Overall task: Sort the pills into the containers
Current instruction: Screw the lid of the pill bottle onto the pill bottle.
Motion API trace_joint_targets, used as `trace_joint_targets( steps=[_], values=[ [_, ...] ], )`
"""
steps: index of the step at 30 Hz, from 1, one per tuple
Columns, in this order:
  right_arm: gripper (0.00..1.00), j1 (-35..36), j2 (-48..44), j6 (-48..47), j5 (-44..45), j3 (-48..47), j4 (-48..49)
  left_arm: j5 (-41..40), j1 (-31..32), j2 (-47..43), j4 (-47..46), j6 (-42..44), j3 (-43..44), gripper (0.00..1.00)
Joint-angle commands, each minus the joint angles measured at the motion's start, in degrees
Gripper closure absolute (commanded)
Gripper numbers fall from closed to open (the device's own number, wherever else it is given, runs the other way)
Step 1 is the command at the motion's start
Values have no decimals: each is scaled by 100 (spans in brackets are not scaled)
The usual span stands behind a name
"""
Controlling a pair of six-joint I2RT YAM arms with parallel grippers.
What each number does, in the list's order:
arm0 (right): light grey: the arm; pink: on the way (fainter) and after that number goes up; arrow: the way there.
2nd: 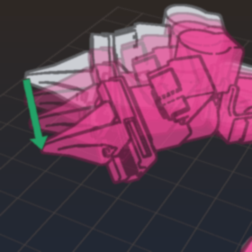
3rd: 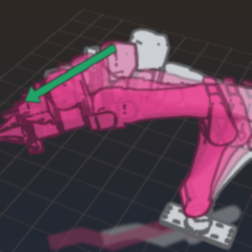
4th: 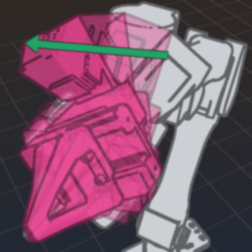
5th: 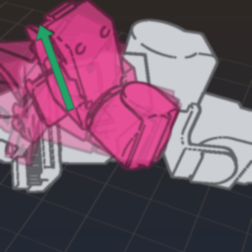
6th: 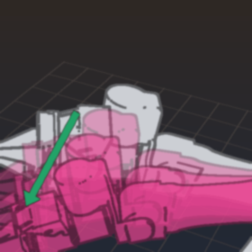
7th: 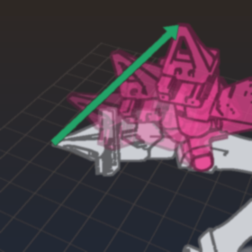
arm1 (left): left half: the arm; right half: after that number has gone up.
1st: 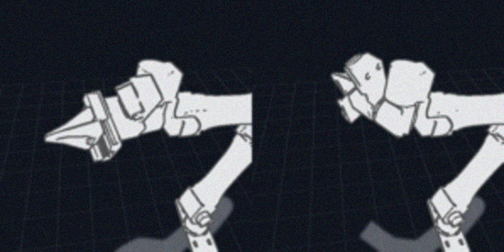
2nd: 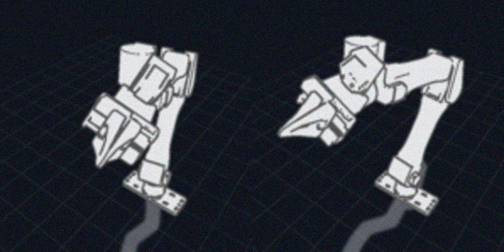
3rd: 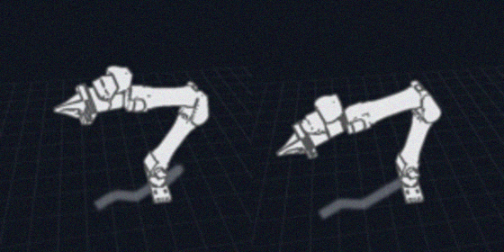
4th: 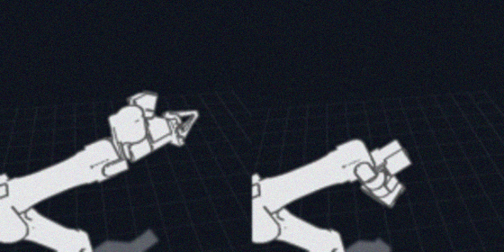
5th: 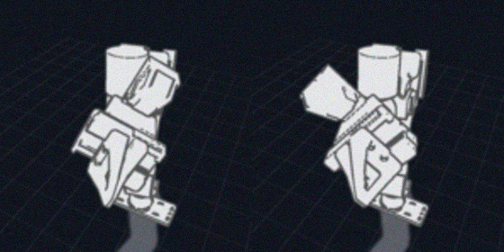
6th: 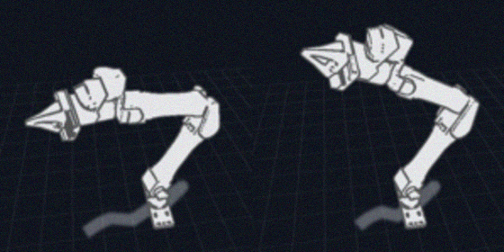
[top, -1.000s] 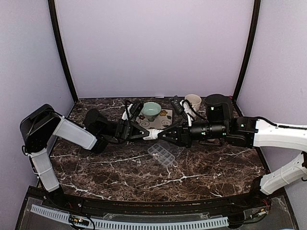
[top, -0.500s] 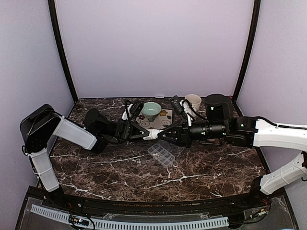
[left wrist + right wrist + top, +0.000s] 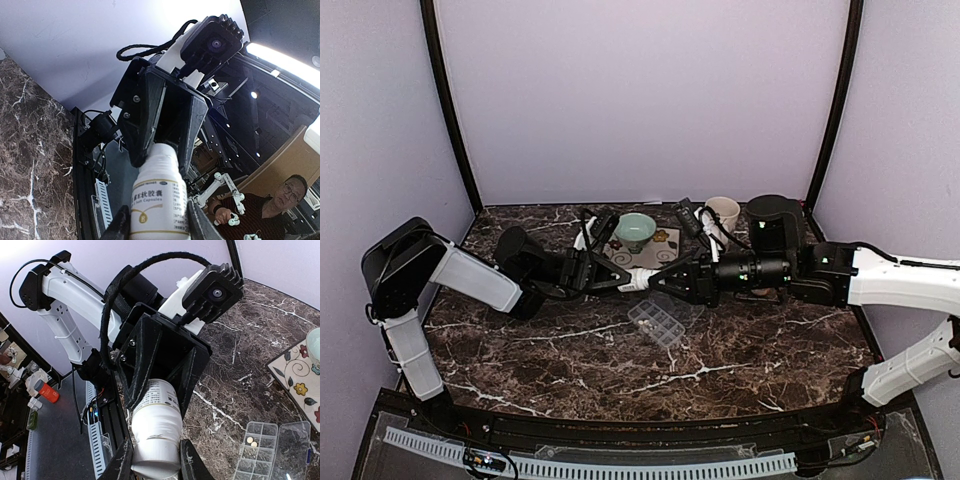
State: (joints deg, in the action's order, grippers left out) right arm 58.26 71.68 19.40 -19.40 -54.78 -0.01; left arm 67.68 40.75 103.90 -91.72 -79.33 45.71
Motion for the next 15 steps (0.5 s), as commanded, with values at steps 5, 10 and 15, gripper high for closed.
trace_joint_targets(
  steps=[5, 10, 15],
  values=[
    [100, 106, 25, -21, 102, -162, 408, -55, 197, -282, -795, 8, 113, 100],
    [100, 102, 13, -23, 129, -160, 440, -55, 205, -295, -792, 14, 102, 100],
    [100, 99, 43, -28, 155, -175, 455, -43, 214, -316, -795, -2, 120, 100]
  ],
)
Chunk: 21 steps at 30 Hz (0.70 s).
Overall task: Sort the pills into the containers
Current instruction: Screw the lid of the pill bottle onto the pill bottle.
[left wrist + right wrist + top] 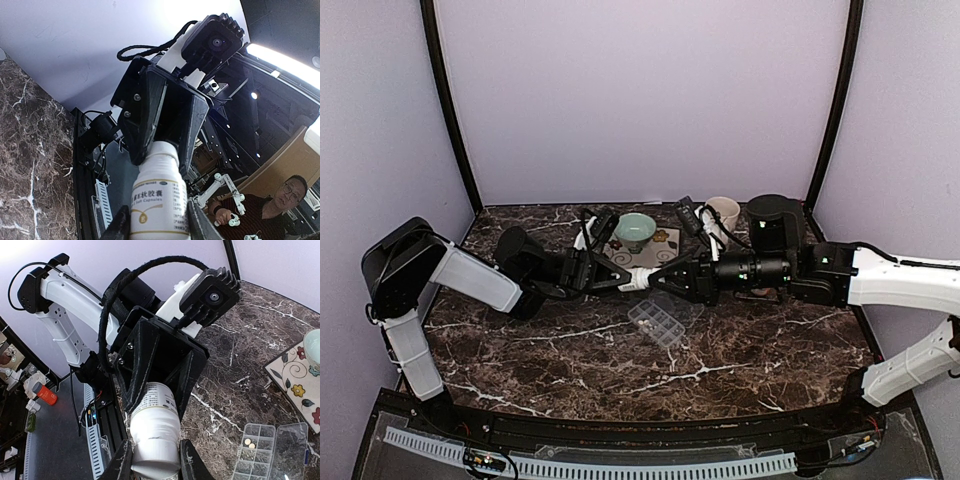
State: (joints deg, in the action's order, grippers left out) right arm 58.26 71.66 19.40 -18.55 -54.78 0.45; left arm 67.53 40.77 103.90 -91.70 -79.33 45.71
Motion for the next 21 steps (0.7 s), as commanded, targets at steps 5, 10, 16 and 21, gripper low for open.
trace_joint_targets(
  steps=[5, 10, 16, 21],
  values=[
    [100, 98, 76, -26, 53, -199, 408, 4, 227, -317, -799, -21, 110, 100],
    [100, 98, 72, -32, 70, -217, 415, 48, 259, -298, -801, -44, 145, 100],
    [100, 98, 74, -33, 84, -200, 422, 68, 300, -325, -797, -75, 175, 100],
    [100, 89, 60, -19, 67, -191, 458, 93, 318, -326, -797, -94, 193, 100]
  ],
)
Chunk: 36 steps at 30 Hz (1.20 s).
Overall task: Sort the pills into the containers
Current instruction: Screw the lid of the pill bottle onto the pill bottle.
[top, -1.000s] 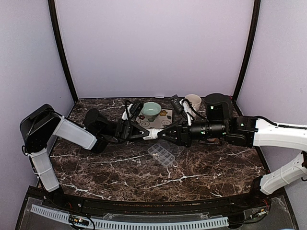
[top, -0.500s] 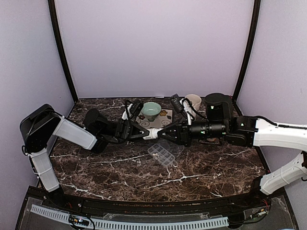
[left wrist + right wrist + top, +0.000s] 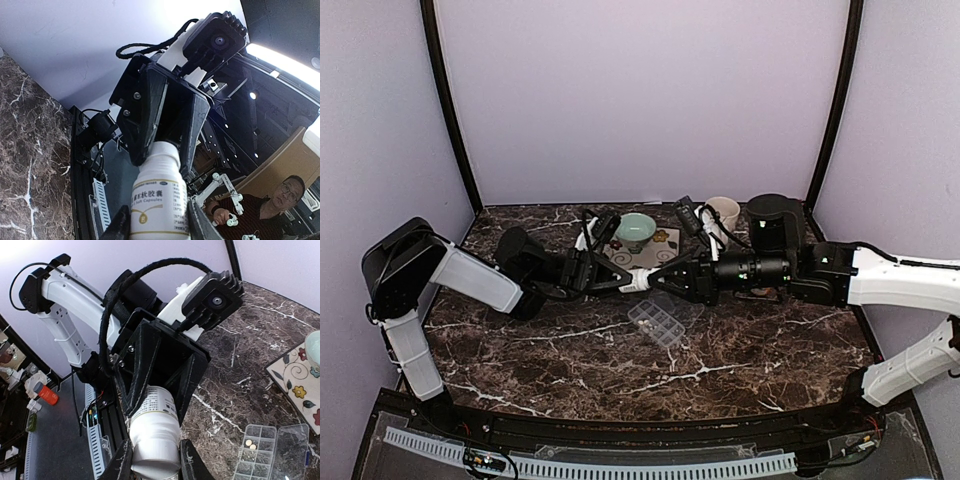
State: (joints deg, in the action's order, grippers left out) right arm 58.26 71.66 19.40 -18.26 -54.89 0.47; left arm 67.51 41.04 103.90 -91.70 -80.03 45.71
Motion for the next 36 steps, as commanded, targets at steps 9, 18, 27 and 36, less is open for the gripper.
trace_joint_targets(
  steps=[9, 18, 27, 36],
  values=[
    [100, 80, 102, 42, -76, -181, 479, 114, 317, -300, -797, -47, 255, 100],
    [100, 92, 261, 112, -221, -225, 538, 150, 367, -200, -772, -118, 460, 100],
    [100, 99, 490, 152, -284, -372, 552, 206, 492, -292, -173, 345, 657, 100],
    [100, 115, 576, 280, -98, -322, 570, 68, 568, -608, 515, 952, 670, 100]
  ],
)
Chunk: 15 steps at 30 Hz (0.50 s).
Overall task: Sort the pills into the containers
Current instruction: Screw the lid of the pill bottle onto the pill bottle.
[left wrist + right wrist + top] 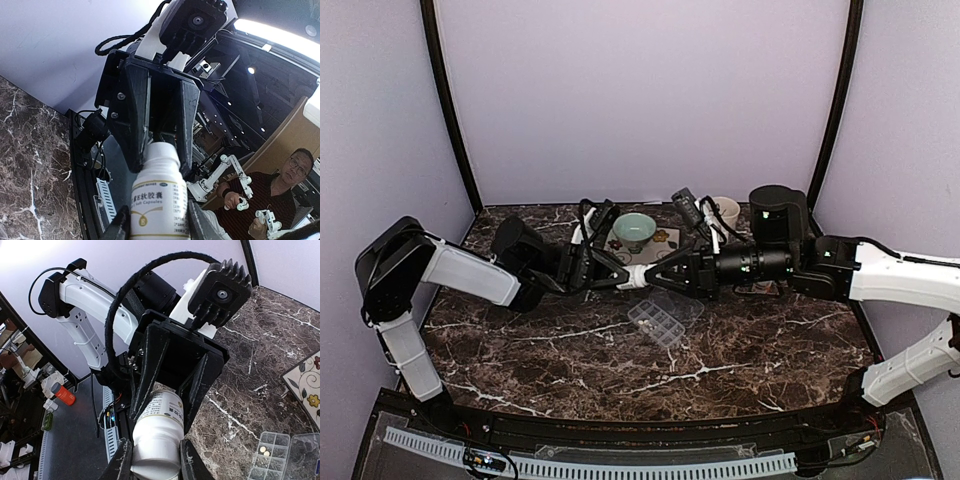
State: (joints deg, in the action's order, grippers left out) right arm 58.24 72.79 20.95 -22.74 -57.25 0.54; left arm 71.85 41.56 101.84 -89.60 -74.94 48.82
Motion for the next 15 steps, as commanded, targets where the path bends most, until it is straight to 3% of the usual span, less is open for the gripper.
trace_joint_targets(
  steps=[1, 15],
  values=[
    [100, 122, 476, 147, 376, -77, 566, -384, 526, -459, 464, 561, 357, 100],
    [100, 244, 664, 361, 960, -49, 618, -875, 744, -1302, 3057, 2693, 517, 100]
  ],
)
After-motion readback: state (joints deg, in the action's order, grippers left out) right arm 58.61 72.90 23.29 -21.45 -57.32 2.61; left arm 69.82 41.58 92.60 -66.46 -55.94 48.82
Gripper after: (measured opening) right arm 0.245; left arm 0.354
